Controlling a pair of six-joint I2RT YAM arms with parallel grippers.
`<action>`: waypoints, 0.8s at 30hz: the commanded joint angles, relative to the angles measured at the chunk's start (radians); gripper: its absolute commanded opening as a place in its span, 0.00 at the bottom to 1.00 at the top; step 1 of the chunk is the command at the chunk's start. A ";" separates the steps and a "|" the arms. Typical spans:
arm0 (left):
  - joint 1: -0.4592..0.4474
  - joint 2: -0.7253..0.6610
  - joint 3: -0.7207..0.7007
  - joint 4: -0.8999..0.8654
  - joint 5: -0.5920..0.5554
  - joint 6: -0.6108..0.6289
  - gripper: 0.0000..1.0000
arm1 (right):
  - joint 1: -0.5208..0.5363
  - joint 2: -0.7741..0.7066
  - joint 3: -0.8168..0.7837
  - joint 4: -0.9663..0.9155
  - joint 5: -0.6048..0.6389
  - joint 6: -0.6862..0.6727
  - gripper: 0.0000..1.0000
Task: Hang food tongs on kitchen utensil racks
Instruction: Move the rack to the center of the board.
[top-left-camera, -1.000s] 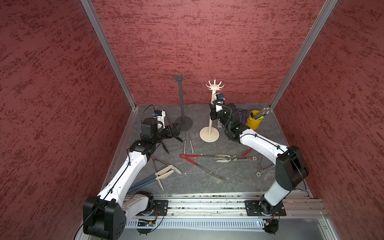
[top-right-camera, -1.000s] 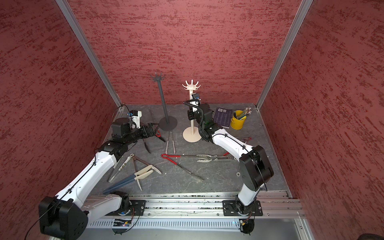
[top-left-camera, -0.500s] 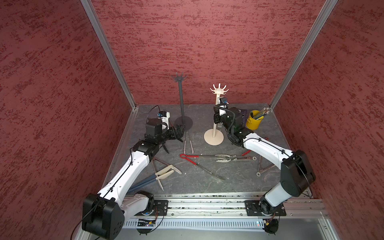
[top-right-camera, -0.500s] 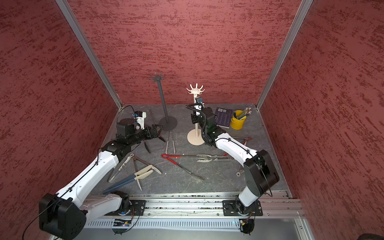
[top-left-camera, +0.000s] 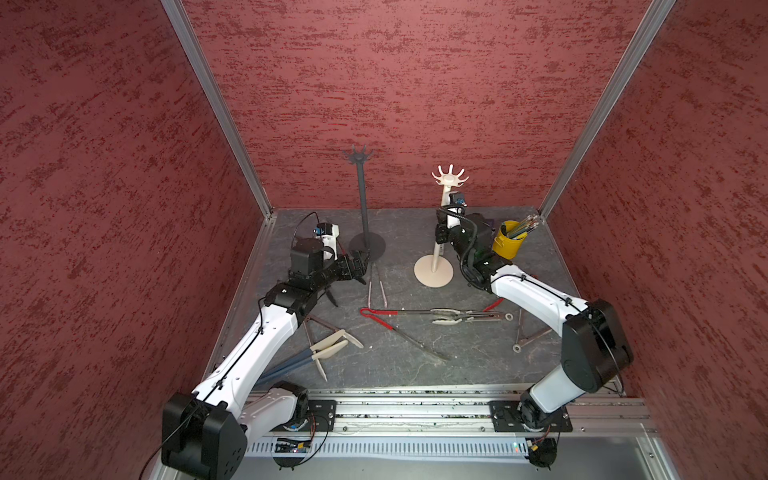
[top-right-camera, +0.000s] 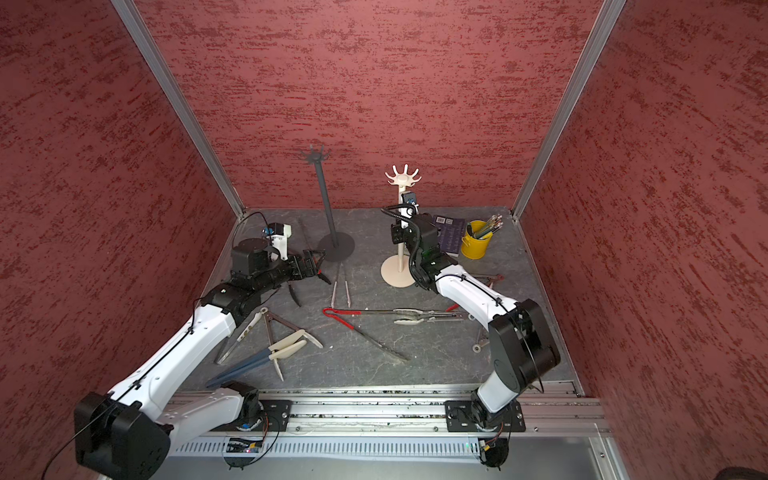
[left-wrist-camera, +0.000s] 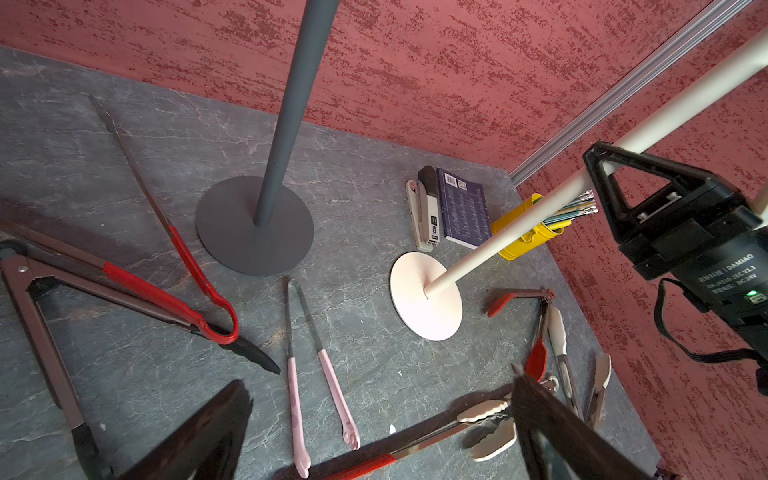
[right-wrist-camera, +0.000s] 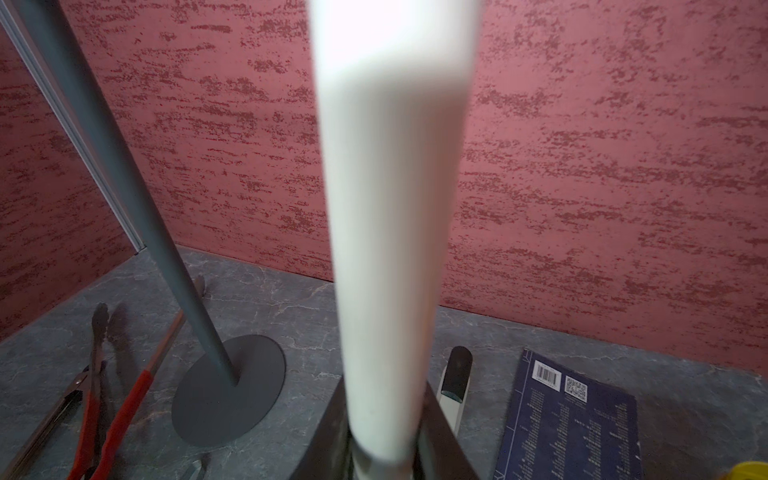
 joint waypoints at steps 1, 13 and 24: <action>-0.006 -0.012 -0.011 -0.018 -0.010 0.019 1.00 | -0.008 -0.057 0.013 0.171 0.018 0.022 0.00; -0.011 -0.004 -0.007 -0.016 -0.006 0.012 1.00 | -0.020 -0.070 -0.023 0.159 0.006 0.058 0.10; -0.022 0.011 0.018 -0.015 -0.007 0.000 1.00 | -0.018 -0.077 -0.005 0.075 -0.002 0.101 0.43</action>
